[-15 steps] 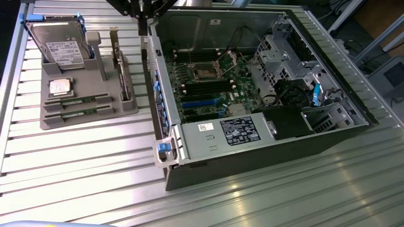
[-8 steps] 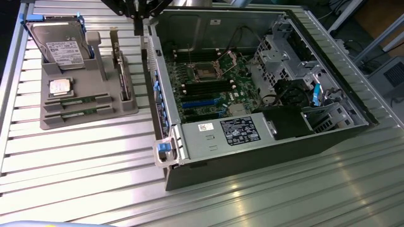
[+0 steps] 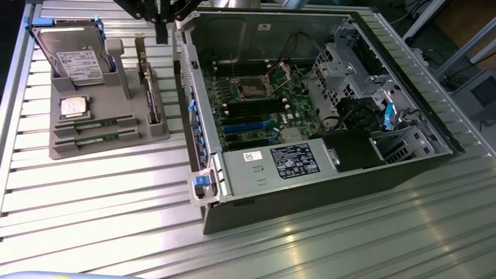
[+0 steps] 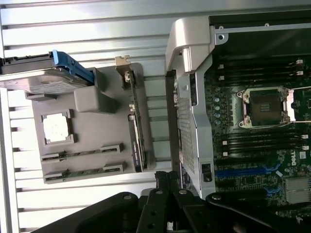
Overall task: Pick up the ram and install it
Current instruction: 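Reach for the ram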
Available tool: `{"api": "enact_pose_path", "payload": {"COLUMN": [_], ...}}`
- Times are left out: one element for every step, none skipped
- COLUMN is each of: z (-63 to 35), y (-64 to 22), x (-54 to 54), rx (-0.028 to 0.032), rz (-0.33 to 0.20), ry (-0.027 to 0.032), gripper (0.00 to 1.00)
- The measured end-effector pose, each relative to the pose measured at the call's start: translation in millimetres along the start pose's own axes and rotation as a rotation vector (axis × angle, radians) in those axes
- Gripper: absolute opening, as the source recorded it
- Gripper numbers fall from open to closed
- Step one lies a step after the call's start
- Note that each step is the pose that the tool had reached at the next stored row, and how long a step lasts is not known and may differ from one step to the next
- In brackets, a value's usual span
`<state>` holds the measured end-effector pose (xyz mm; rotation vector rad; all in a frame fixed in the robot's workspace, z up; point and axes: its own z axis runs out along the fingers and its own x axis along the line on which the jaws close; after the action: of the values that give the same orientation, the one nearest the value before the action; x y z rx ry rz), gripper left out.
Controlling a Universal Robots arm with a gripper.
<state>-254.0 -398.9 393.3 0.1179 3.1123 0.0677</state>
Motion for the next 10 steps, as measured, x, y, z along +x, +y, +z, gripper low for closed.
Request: {"api": "enact_pose_path", "payload": {"z": [0.0,0.0,-0.1,-0.2,-0.2,-0.2,-0.3,-0.3,-0.4,-0.4], "y": [-0.1,-0.2,-0.3,-0.4,-0.6,-0.7,-0.8,-1.0,-1.1,-1.2], "x": [1.6,3.3,4.1,5.9,7.8,9.1,11.2,12.7,14.1,15.5], "rx": [0.0,-0.0001,0.0,0.0,-0.0001,0.0,0.0,-0.0001,-0.0001,-0.0001], "rz": [0.0,0.0,0.0,0.0,0.0,0.0,0.0,0.0,0.0,0.0], "ry": [0.0,0.0,0.0,0.0,-0.0001,-0.0001,0.0,0.0,0.0,-0.0001], "gripper": [0.1,0.1,0.1,0.1,0.1,0.1,0.1,0.1,0.1,0.1]}}
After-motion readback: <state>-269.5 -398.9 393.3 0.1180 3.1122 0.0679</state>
